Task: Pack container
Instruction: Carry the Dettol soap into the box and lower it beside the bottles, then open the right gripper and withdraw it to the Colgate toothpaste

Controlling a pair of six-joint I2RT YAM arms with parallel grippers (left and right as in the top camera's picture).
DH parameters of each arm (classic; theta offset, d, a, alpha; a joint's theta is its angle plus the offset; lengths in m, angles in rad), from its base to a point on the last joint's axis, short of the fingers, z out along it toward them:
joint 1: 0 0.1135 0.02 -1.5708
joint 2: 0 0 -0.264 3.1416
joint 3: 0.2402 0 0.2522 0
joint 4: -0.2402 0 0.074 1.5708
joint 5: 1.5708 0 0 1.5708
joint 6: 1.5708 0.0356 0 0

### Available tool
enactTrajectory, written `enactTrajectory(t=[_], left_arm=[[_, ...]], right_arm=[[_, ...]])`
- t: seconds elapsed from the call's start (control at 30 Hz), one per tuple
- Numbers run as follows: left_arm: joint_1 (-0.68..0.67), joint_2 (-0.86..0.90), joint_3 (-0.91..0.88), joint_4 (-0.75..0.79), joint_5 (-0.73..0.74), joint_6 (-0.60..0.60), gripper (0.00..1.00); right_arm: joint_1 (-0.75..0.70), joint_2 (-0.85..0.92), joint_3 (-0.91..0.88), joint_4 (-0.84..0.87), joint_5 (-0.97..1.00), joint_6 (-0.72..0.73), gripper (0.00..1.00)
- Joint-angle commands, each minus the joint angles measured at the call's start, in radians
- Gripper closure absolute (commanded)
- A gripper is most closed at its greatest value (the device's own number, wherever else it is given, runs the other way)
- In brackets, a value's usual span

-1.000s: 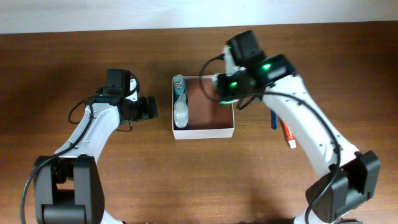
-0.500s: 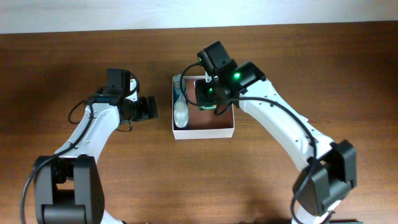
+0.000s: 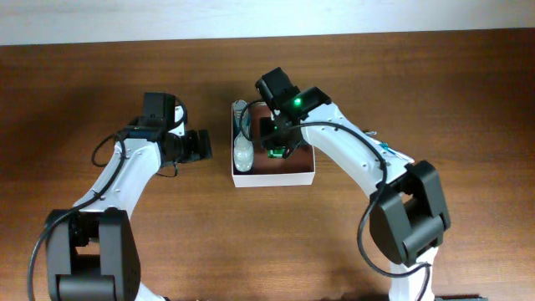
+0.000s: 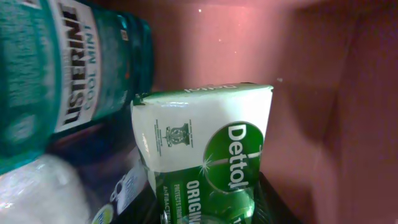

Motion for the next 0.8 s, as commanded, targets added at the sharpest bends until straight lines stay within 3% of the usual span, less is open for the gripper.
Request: enactTrajectory(t=[0.0,0.33,0.5,0.67,0.77], left_arm=[[0.003,-0.001,0.006,0.002,-0.004,-0.002,0.01],[0.003,-0.001,0.006,0.002,-0.004,-0.002,0.0],[0.003,-0.001,0.006,0.002,-0.004,-0.002,0.01],[0.003,-0.001,0.006,0.002,-0.004,-0.002,0.01],[0.003,-0.001,0.006,0.002,-0.004,-0.002,0.01]], right_arm=[[0.001,0.027,-0.002,0.008,0.019,0.005,0.76],[-0.038,0.032,-0.004,0.01,0.01,0.004,0.76],[-0.042,0.022,0.006,0.018,-0.057,-0.086,0.75],[-0.061,-0.074,0.06,-0.036,-0.068,-0.121,0.74],[-0.096,-0.19,0.087,-0.111,0.029,-0.12,0.7]])
